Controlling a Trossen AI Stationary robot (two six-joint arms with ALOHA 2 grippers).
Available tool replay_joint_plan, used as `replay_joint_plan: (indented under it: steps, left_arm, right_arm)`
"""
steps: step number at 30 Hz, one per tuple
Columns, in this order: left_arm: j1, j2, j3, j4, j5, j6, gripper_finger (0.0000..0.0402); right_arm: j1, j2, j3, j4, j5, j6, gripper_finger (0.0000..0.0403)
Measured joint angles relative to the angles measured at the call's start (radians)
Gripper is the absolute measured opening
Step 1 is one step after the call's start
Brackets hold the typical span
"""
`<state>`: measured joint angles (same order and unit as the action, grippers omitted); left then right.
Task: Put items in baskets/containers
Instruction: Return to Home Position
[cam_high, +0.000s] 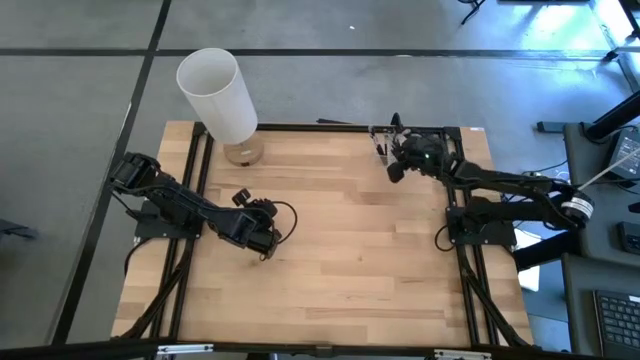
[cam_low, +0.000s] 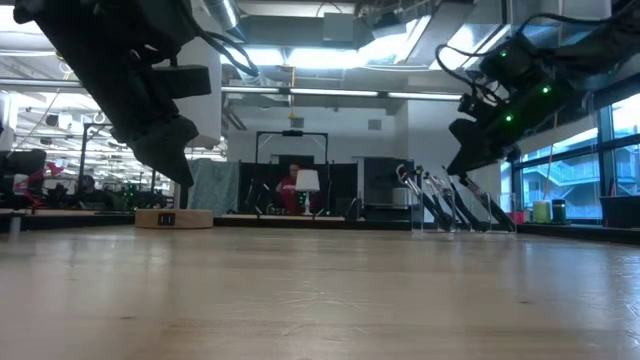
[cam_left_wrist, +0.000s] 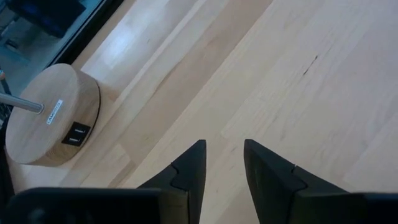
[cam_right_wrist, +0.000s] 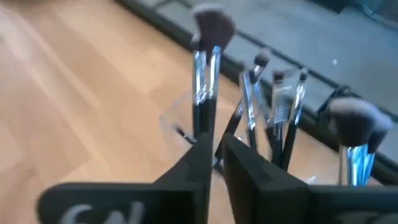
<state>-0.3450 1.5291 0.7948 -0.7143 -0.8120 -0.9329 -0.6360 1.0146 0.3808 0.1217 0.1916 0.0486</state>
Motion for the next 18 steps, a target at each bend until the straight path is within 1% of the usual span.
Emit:
replay_joint_plan:
  steps: [2,5,10,15,18]
  left_arm:
    - [0.000,0.000,0.000,0.005,0.000,0.000,0.0103]
    - [0.000,0.000,0.000,0.012,-0.001,0.000,0.0103]
    - [0.000,0.000,0.000,0.013,-0.001,0.000,0.0103]
    - [0.000,0.000,0.000,0.013,0.000,0.001,0.0102]
    - [0.000,0.000,0.000,0.013,-0.001,0.003,0.0104]
  right_arm:
    - [0.014,-0.008,0.024,-0.067,0.000,-0.001,0.0025]
    - [0.034,-0.010,0.041,-0.091,-0.001,-0.001,0.0005]
    - [0.035,-0.001,0.042,-0.109,0.001,0.012,0.0012]
    - [0.035,-0.001,0.042,-0.167,0.057,0.031,0.0012]
    - [0.035,-0.001,0.042,-0.184,0.061,0.037,0.0005]
